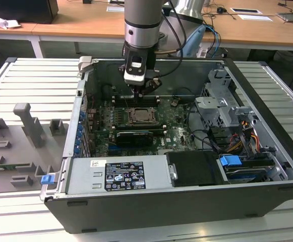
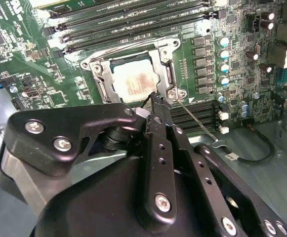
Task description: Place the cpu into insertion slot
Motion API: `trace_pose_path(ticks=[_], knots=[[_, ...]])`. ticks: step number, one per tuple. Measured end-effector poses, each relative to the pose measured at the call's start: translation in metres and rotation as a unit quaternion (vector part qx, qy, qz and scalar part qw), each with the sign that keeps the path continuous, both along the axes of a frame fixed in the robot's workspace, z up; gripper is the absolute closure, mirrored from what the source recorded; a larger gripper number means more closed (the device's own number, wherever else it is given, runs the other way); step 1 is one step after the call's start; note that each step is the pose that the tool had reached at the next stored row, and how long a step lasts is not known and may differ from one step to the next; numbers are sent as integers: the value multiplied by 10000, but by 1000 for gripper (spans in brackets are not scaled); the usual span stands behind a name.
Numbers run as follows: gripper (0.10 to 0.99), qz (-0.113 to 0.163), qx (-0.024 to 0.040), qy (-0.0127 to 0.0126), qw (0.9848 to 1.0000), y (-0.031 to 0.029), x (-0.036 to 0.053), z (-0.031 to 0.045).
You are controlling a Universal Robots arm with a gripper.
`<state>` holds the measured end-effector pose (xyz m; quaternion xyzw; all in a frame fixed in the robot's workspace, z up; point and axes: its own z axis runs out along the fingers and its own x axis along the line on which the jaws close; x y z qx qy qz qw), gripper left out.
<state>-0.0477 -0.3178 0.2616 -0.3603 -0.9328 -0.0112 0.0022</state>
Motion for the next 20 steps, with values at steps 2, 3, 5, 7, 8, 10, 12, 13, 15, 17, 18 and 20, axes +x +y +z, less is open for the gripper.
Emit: trace_pose_path(ticks=[2,3,5,7,8,10,12,13,15,17,18,20], knots=[[980,77,0,0,10000,0,0,0],[980,105,0,0,9999,0,0,0],[980,190,0,0,9998,0,0,0],[980,260,0,0,9997,0,0,0],[980,295,0,0,9996,0,0,0],[980,404,0,0,9992,0,0,0],[980,460,0,0,9989,0,0,0],[980,505,0,0,9987,0,0,0],[980,806,0,0,9967,0,0,0],[980,1088,0,0,9941,0,0,0],[980,1116,0,0,9938,0,0,0],[980,1173,0,0,9931,0,0,0]])
